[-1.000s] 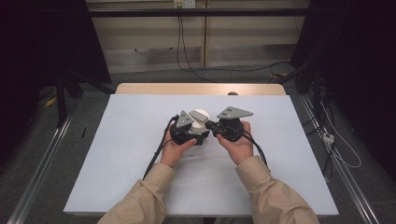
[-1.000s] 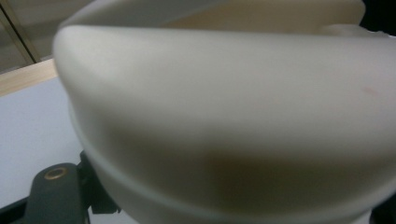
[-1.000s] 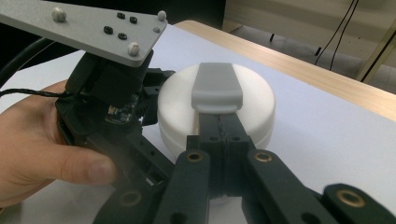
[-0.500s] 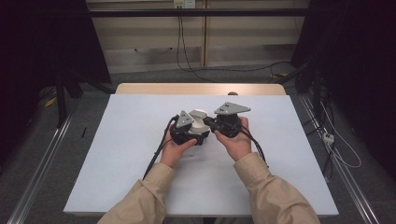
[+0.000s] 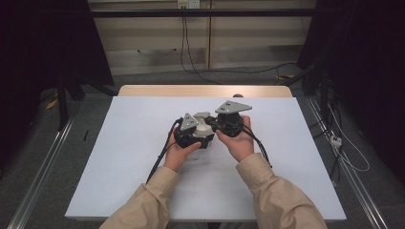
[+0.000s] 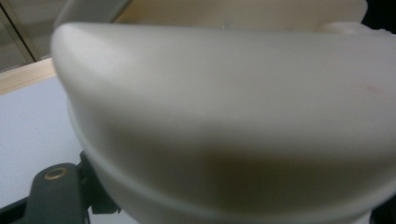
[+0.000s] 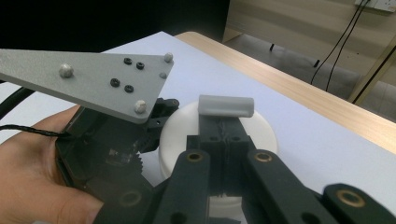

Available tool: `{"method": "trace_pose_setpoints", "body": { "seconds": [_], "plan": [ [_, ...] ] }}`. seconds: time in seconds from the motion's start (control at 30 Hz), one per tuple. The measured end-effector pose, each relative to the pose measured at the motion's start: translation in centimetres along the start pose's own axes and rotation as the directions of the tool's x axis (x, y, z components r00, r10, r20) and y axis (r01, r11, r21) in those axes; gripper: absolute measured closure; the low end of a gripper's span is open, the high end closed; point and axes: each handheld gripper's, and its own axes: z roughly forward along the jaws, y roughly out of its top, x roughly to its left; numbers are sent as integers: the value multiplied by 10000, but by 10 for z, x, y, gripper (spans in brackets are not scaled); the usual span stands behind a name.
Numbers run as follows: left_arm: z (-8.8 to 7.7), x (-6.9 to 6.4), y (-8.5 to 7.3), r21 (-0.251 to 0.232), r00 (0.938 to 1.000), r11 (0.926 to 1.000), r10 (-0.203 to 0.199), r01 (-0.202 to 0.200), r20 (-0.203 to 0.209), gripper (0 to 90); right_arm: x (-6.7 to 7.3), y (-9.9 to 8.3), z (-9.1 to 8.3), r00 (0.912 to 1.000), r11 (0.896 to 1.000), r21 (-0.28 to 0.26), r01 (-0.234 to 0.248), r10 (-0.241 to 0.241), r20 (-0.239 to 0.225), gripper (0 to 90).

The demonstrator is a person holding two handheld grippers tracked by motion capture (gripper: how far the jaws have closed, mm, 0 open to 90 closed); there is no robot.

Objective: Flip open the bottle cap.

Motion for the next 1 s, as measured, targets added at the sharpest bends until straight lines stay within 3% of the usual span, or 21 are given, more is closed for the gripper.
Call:
{"method": "trace_pose_setpoints", "body": {
  "seconds": [1.0],
  "plan": [
    [0,1,0,-2,10000,10000,49,-49,-44,186,-2,16,11,9995,9995,-112,311,-310,108,898]
  ]
}}
